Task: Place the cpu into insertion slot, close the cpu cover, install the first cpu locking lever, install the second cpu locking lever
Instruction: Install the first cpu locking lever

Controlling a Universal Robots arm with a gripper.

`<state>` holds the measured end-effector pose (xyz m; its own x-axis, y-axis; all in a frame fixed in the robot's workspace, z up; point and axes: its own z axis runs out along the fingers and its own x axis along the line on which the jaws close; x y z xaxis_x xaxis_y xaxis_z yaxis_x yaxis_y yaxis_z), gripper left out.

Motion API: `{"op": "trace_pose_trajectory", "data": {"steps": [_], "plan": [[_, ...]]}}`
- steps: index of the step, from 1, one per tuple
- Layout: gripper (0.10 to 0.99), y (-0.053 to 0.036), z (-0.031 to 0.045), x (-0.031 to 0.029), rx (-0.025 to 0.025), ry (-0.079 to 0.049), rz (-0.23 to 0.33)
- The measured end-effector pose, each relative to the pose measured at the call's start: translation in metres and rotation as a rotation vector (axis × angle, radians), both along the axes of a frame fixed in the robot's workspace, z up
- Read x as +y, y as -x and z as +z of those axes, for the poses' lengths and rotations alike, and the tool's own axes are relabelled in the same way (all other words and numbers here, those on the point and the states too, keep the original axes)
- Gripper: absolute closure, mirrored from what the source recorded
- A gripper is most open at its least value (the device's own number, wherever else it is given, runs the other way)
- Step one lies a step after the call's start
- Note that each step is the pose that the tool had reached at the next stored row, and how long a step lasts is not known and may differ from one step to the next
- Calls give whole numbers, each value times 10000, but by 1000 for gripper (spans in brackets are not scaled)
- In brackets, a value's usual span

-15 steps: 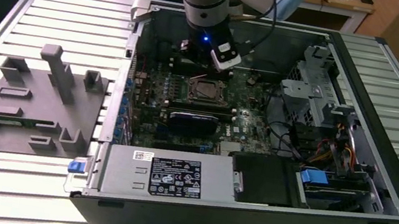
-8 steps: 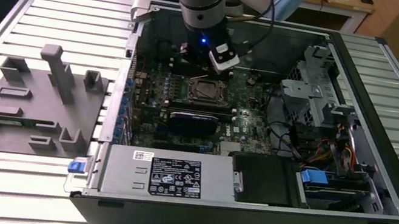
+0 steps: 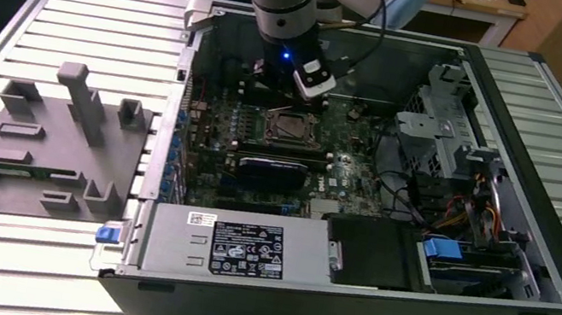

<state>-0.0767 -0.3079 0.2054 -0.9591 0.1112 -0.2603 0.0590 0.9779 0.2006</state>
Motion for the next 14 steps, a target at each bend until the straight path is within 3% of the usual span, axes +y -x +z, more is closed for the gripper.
{"op": "trace_pose_trajectory", "data": {"steps": [4, 5, 14], "plan": [[984, 0, -5, 32, 0, 0, -82], [984, 0, -18, 40, 0, 2, -488], [984, 13, -33, 89, 0, 2, -901]]}}
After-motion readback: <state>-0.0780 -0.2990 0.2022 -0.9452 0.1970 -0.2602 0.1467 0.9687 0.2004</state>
